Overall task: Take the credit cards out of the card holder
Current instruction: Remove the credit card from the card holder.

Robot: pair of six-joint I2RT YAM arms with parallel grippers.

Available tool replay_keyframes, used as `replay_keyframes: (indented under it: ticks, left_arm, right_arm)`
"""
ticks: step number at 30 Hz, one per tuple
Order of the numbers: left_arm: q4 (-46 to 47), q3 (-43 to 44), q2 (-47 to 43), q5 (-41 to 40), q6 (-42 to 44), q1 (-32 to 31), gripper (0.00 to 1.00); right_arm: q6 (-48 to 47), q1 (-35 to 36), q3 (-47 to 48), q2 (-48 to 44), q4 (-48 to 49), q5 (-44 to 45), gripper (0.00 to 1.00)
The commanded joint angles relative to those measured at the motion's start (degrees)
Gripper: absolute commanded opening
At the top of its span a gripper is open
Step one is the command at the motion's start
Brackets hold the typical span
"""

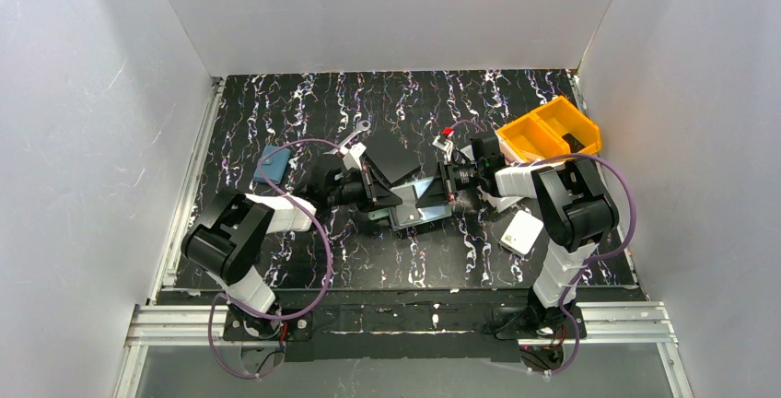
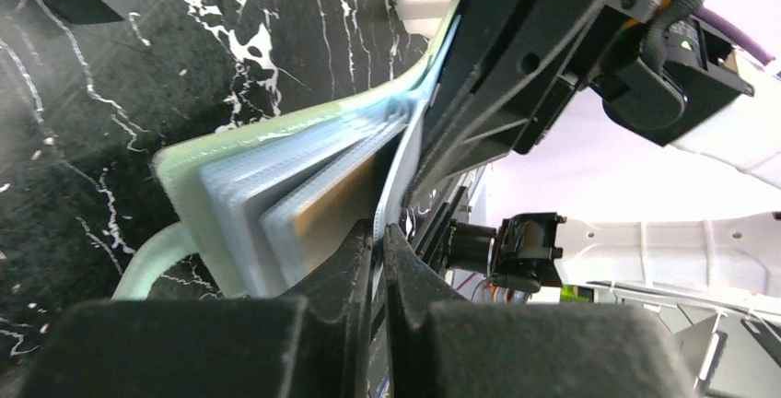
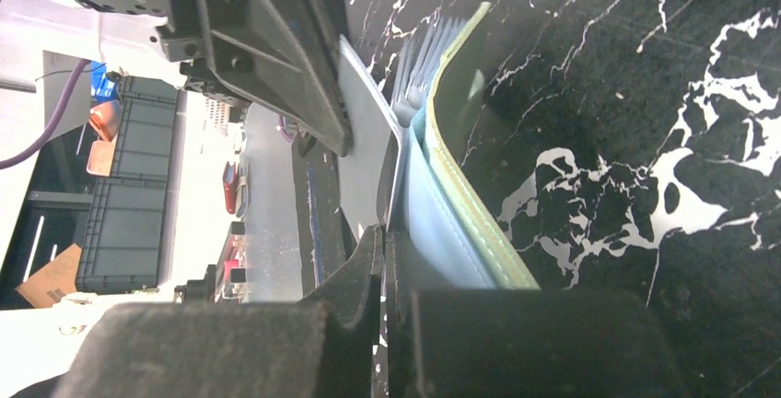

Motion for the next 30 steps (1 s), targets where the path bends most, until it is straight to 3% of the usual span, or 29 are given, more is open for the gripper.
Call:
replay_keyframes:
  ticks: [1, 3, 30]
  left_arm:
    - [3.01, 0.71, 0.16, 1.62, -0.08, -0.17, 0.0]
    - [3.19, -0.17, 0.24, 1.67, 0.24, 0.14, 0.0]
    - [11.23, -4.73, 7.82, 8.36, 0.37, 5.7, 0.0]
  right_arm:
    - [-5.72, 0.37, 2.84, -1.36, -5.31, -1.61, 0.01]
    - [-8.48, 0.29, 3.79, -0.73, -9.36, -0.98, 0.01]
    - [-17.3, -1.03, 6.75, 4.48, -20.75, 3.68, 0.01]
